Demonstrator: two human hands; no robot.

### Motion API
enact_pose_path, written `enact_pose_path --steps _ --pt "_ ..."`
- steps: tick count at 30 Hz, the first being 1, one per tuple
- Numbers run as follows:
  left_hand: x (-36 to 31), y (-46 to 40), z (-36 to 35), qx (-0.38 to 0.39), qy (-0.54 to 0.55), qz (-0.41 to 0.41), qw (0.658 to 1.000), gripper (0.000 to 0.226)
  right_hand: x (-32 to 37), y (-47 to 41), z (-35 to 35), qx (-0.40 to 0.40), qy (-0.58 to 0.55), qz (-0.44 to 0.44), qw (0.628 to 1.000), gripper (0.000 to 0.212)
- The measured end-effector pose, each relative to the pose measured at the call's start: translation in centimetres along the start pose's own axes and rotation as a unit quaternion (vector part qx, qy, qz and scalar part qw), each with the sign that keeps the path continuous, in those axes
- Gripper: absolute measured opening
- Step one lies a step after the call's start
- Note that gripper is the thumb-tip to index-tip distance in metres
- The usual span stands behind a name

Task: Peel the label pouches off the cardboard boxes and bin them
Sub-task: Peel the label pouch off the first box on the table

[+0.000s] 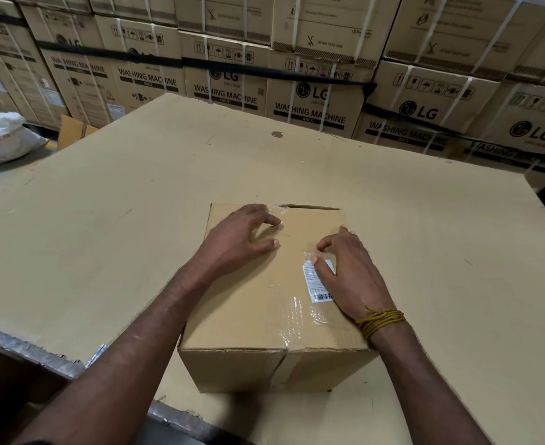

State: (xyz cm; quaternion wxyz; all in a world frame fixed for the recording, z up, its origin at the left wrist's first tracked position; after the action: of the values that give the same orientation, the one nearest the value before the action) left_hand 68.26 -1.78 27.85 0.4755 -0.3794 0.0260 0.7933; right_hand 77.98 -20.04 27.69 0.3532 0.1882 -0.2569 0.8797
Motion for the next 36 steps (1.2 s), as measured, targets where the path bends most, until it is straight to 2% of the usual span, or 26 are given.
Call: enact_pose_path --steps 2,6,10,14,18,23,29,36 --pt "-0.03 0.01 0.0 0.001 0.002 0.0 1.0 0.04 0.09 0.01 0.27 -0.004 -0.002 0.0 1.0 0.021" --pt "0.0 0.03 0.05 0.001 0.013 0.006 1.0 0.039 0.12 -0.03 0.53 0.004 -0.004 -0.007 1.0 0.014" --pt "-0.01 0.1 0.03 0.001 0.017 0.007 1.0 0.039 0.06 0.01 0.75 -0.003 -0.007 -0.012 1.0 0.022" --pt "-0.09 0.1 0.1 0.0 0.017 0.005 1.0 0.039 -0.23 -0.01 0.6 0.006 -0.016 -0.023 1.0 0.018" --pt "-0.05 0.13 0.12 0.001 0.017 0.007 1.0 0.04 -0.14 0.13 0.78 0.004 -0.019 -0.03 0.999 0.024" --pt "-0.12 0.13 0.16 -0.001 0.016 0.006 1.0 0.04 -0.09 0.23 0.96 0.002 -0.029 -0.038 0.999 0.019" --pt "-0.15 0.11 0.14 0.001 0.017 0.005 1.0 0.04 -0.17 0.28 0.87 -0.003 -0.02 -0.044 0.999 0.03" --pt "-0.19 0.14 0.17 0.002 0.015 0.006 1.0 0.041 -0.2 0.43 0.99 -0.009 -0.024 -0.053 0.998 0.024"
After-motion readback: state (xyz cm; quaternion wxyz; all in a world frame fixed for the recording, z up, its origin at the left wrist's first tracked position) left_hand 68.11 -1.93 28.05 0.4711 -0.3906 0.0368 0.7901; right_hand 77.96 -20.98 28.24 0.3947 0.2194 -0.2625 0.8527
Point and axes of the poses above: each hand's wrist, its own y-axis away from the middle knuckle, its own z-axis out of the back of the hand, x = y × z, the point moved 8 cm from there along -y, towards the middle knuckle, and after that the axes turned 13 degrees about -x, right-handed, at the moved point
